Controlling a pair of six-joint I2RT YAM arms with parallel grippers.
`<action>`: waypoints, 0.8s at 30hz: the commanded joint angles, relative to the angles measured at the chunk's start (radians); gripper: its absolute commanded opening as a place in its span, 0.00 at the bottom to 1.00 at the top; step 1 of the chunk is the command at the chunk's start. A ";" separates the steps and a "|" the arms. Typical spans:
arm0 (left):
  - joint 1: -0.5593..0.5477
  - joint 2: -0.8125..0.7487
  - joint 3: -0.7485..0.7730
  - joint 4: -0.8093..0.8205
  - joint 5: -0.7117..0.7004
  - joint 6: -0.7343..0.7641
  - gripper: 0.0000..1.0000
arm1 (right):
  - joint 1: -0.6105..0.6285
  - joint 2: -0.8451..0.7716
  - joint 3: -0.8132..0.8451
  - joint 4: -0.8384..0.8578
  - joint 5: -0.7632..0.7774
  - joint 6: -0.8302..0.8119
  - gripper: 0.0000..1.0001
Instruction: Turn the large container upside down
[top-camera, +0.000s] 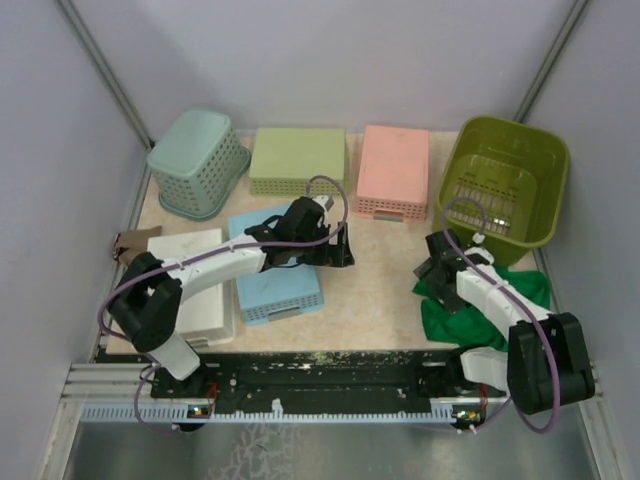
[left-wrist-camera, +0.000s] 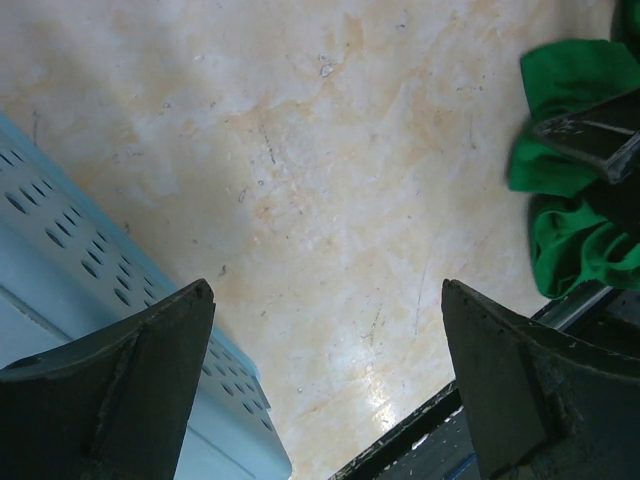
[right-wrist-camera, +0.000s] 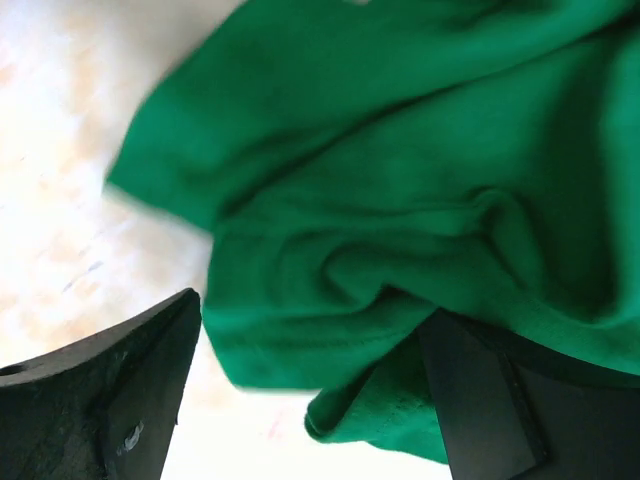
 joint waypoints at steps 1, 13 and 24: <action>0.007 -0.044 -0.032 -0.067 -0.041 0.033 1.00 | -0.055 0.004 -0.003 -0.269 0.227 0.157 0.87; 0.007 -0.095 -0.034 -0.077 0.013 0.048 1.00 | -0.073 -0.296 0.111 -0.257 0.236 -0.054 0.87; 0.007 -0.183 0.054 -0.159 -0.045 0.096 1.00 | -0.073 -0.557 0.171 0.083 -0.449 -0.508 0.85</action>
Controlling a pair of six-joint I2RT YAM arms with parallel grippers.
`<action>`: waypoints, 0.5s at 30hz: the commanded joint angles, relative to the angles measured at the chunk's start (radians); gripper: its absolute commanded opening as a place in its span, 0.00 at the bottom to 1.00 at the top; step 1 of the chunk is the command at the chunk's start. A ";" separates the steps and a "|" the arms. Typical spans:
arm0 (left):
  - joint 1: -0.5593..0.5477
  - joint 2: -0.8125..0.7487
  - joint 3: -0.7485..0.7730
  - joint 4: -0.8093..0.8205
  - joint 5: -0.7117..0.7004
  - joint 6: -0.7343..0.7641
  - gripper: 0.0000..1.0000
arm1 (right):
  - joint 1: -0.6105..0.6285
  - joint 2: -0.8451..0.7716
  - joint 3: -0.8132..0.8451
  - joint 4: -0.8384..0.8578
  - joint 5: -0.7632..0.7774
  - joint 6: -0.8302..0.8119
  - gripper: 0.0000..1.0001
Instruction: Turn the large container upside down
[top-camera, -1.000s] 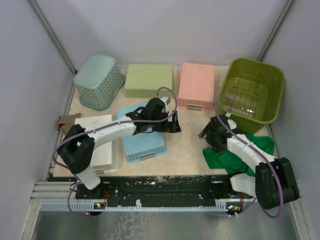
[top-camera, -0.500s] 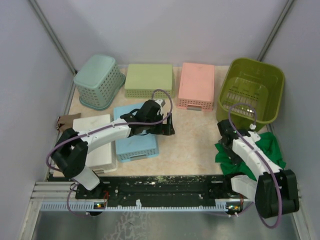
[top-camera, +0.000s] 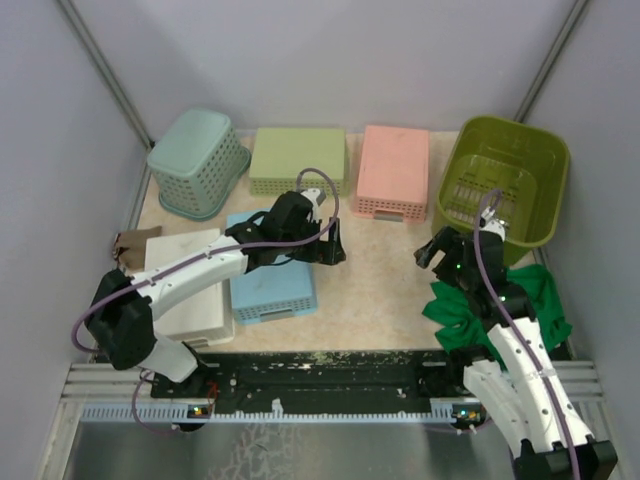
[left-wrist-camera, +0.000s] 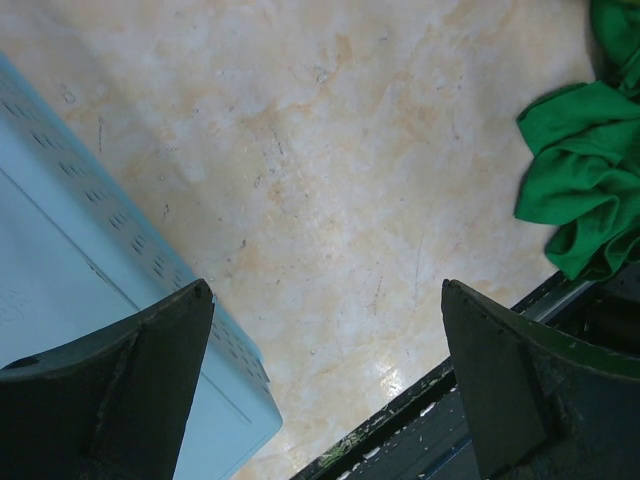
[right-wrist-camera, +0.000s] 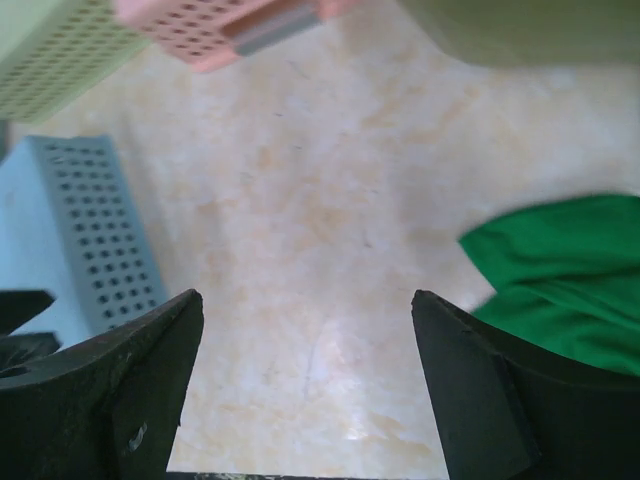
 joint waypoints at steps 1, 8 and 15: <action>0.005 -0.051 0.049 -0.025 -0.005 0.023 1.00 | -0.008 -0.034 0.132 0.141 -0.241 -0.149 0.85; 0.002 -0.129 0.005 -0.005 0.058 -0.003 1.00 | -0.008 0.229 0.419 0.085 0.200 -0.198 0.90; 0.000 -0.227 -0.095 -0.009 0.063 -0.037 1.00 | -0.028 0.723 0.738 0.055 0.390 -0.261 0.99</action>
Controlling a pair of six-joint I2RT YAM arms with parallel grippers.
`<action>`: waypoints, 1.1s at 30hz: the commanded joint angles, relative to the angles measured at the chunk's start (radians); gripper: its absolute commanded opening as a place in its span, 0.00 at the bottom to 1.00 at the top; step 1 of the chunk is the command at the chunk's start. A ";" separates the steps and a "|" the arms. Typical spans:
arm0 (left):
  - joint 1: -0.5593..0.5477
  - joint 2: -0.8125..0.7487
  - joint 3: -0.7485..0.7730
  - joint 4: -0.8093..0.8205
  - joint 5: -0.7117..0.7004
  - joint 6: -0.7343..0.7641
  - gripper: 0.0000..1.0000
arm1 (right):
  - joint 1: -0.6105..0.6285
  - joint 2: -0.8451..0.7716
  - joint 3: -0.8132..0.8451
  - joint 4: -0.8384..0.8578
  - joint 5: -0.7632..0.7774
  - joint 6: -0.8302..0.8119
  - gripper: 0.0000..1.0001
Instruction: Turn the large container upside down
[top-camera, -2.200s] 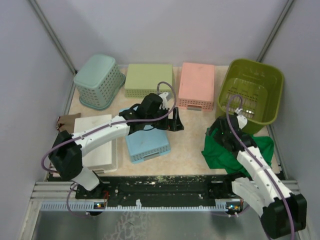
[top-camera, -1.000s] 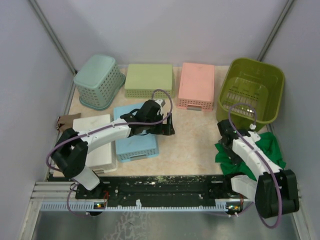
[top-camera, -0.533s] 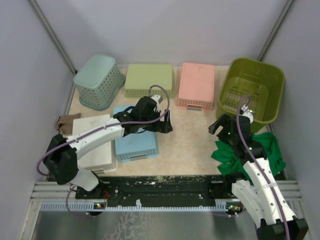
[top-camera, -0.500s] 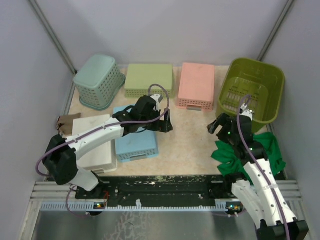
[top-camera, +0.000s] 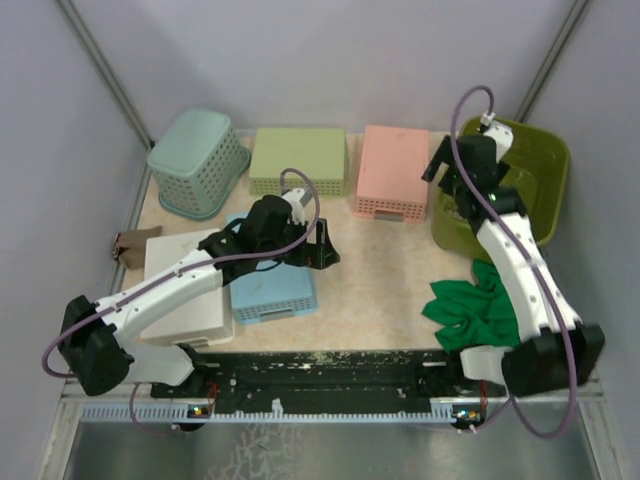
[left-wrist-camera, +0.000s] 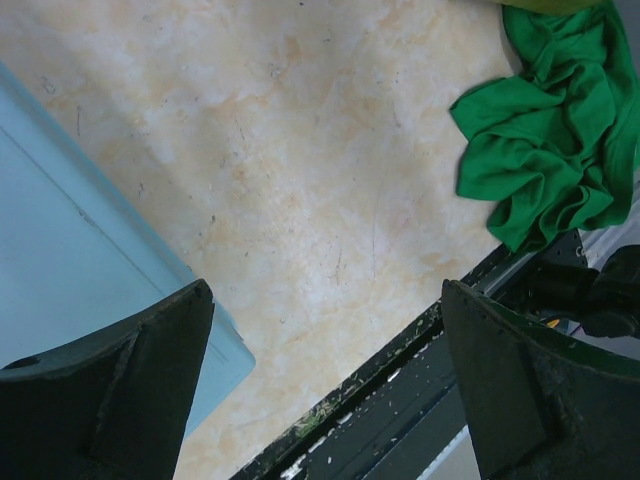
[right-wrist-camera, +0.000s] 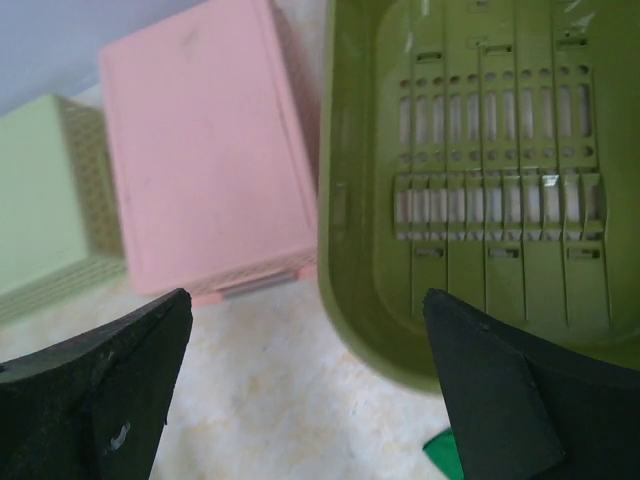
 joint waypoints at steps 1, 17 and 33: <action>-0.002 -0.058 -0.059 -0.006 0.017 -0.031 1.00 | -0.044 0.294 0.194 -0.043 0.142 -0.038 0.99; -0.005 -0.094 -0.078 -0.041 -0.015 -0.025 1.00 | -0.104 0.375 0.306 0.056 0.039 -0.104 0.00; 0.014 -0.074 -0.028 -0.040 -0.111 0.026 1.00 | -0.104 -0.074 0.372 0.127 -0.566 -0.104 0.00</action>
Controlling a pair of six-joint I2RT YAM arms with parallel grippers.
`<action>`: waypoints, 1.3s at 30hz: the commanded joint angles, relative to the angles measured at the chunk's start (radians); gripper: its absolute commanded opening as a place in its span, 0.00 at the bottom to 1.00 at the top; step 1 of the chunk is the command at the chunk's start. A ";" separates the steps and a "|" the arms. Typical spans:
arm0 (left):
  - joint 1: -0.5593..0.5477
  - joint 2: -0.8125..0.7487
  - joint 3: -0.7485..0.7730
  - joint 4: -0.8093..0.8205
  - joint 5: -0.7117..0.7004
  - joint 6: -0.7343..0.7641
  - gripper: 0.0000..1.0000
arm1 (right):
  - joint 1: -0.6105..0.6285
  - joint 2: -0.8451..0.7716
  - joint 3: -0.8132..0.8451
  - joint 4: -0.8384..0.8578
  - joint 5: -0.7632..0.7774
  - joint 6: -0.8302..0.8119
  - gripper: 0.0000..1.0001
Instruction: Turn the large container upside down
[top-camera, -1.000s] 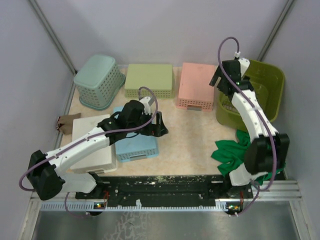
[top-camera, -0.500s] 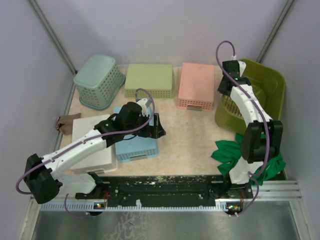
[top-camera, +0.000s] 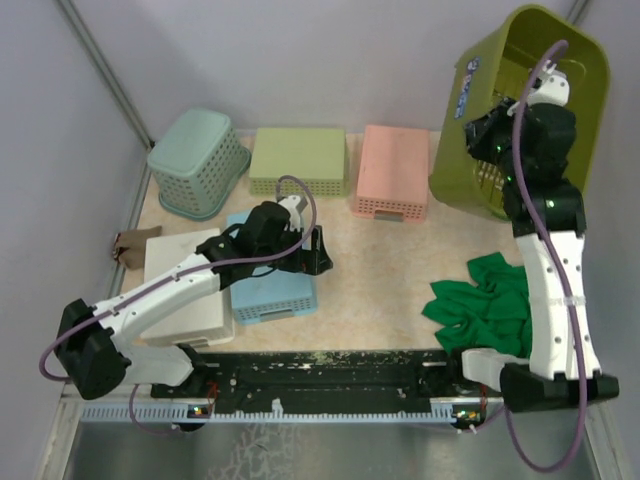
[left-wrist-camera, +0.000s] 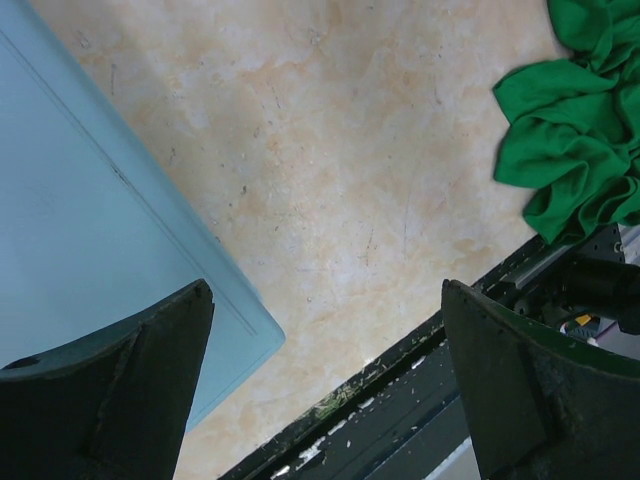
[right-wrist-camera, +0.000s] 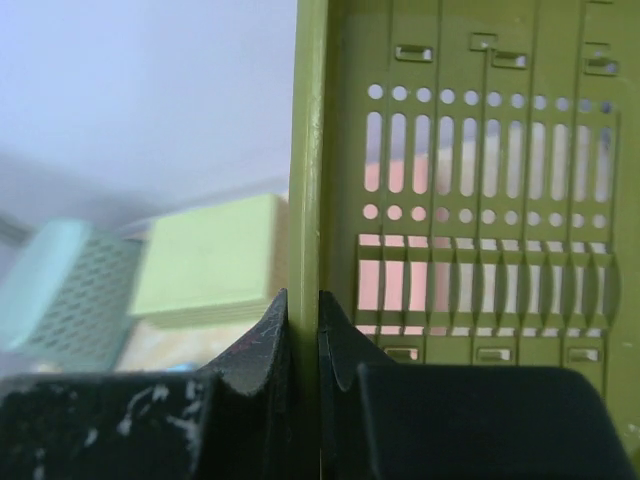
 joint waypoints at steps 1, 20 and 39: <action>0.036 -0.043 0.037 -0.006 -0.078 0.038 1.00 | -0.001 -0.171 -0.087 0.211 -0.394 0.046 0.00; 0.266 -0.239 0.139 -0.045 -0.056 0.042 1.00 | -0.001 -0.693 -0.833 0.771 -0.976 0.929 0.00; 0.265 -0.270 0.052 0.016 0.102 -0.031 1.00 | -0.002 -1.144 -1.407 0.931 -0.690 1.545 0.00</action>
